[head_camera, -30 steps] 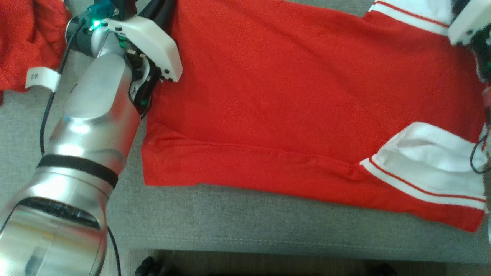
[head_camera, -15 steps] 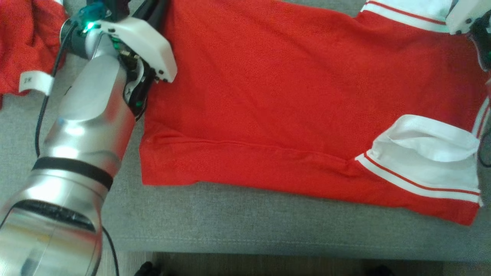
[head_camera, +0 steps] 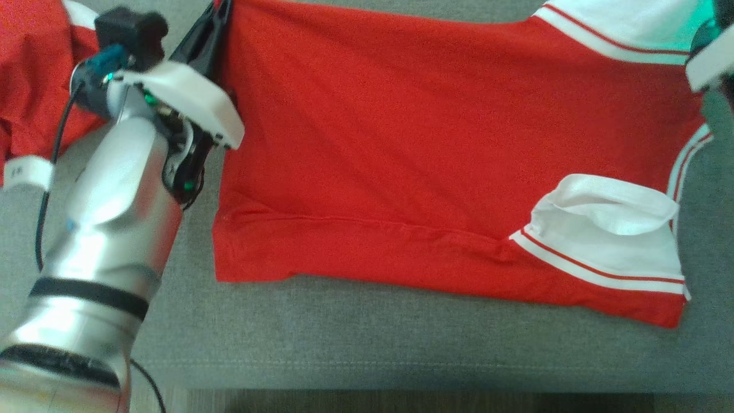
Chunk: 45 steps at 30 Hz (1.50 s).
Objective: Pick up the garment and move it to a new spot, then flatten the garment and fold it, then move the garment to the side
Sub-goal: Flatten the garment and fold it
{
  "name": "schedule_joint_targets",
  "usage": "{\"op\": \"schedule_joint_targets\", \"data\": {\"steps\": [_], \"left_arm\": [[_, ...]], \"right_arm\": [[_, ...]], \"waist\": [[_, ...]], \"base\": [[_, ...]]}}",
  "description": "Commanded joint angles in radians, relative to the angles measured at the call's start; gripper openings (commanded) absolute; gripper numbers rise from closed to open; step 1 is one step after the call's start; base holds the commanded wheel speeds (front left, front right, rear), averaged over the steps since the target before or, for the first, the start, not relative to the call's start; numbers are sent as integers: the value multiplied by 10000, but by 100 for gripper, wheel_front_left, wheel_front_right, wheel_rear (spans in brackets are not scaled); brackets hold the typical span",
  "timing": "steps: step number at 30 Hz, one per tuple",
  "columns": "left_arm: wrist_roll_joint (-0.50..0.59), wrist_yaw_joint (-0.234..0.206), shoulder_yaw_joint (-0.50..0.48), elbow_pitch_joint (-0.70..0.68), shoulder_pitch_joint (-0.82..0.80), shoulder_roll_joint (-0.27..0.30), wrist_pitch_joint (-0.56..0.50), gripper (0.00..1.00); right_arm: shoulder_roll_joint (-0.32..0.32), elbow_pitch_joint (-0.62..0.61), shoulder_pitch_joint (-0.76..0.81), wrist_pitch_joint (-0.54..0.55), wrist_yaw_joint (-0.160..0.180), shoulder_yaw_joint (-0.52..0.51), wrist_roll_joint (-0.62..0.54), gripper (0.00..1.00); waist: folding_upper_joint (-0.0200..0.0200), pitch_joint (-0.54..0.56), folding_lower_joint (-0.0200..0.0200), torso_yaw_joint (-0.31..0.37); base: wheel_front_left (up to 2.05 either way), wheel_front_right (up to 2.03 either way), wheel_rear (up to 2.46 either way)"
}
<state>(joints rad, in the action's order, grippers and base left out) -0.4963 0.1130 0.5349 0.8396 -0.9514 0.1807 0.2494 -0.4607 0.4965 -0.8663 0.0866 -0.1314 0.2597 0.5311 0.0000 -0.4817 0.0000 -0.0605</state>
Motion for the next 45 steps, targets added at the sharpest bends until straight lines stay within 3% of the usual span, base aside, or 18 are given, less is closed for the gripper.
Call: {"op": "schedule_joint_targets", "data": {"steps": [1,8,13,18,30,42,43,44,45], "left_arm": [[-61,-124,-357,-473,81,583,121,0],[-235,-351,-533,-1908,1311,995,122,0],[-385,-714,-549,-3162,2511,1328,-98,0],[-458,-976,-515,-4199,3405,1682,-413,0],[-448,-1610,-570,-6185,5009,2559,-776,0],[-947,-2004,-752,-6858,6310,2865,-1050,0],[-1033,-1989,-732,-6860,6398,2837,-1111,5],[-1080,-2002,-705,-6859,6472,2809,-1162,39],[-1109,-2051,-706,-6831,6533,2784,-1174,99]], "right_arm": [[-250,-613,403,-87,7,11,114,0],[-362,-2456,2045,228,7,-328,843,0],[-103,-4142,4058,990,7,-723,1469,0],[328,-5084,5564,1409,7,-1218,1670,0],[1433,-6129,7815,1566,7,-2163,1790,0],[2039,-6530,9091,1722,7,-2471,1614,0],[2089,-6516,9146,1748,7,-2472,1583,0],[2149,-6493,9208,1803,7,-2481,1551,21],[2175,-6504,9248,1820,7,-2478,1457,56]], "waist": [[0,157,0,66],[0,502,0,196],[0,698,0,368],[0,737,0,554],[0,938,0,755],[0,1183,0,868],[0,1195,0,878],[0,1207,0,874],[0,1221,0,867]], "base": [[0,0,0],[0,0,0],[0,0,0],[0,0,0],[0,0,0],[0,0,0],[0,0,0],[0,0,0],[0,0,0]]}}
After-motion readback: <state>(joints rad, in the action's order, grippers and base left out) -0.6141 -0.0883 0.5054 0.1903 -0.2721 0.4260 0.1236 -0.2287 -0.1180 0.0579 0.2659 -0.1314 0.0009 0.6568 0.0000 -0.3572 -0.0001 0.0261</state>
